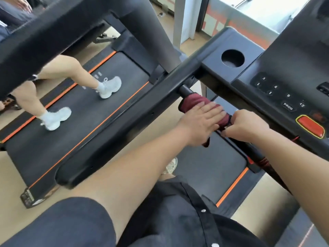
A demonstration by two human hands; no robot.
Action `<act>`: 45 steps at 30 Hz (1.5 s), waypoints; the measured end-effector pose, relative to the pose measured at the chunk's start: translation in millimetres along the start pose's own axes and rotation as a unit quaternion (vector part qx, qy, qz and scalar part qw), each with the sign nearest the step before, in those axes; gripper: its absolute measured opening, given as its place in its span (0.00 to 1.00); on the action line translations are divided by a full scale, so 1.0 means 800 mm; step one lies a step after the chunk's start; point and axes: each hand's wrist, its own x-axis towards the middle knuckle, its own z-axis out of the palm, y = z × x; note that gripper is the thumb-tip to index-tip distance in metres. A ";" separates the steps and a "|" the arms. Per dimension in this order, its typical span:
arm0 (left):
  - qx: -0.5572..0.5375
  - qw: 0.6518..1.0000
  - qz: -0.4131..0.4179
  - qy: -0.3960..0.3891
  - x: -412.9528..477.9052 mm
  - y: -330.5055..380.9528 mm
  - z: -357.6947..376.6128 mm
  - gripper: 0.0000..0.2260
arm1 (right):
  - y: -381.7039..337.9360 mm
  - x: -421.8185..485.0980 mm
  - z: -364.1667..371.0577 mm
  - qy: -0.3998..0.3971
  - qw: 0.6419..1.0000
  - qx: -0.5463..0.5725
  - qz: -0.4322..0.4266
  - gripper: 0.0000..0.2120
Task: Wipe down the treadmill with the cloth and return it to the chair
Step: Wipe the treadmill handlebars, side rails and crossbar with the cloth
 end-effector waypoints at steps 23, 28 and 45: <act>0.025 0.999 -0.003 0.032 0.031 -0.035 -0.014 0.22 | 0.050 -0.075 0.007 0.068 0.965 0.251 -0.008 0.16; 0.189 0.979 -0.042 -0.065 0.064 -0.068 -0.048 0.15 | 0.089 -0.079 0.029 0.036 0.993 0.107 0.044 0.25; 0.132 0.991 -0.015 -0.016 0.071 0.051 -0.027 0.08 | 0.096 -0.078 0.050 0.086 0.987 0.120 0.064 0.14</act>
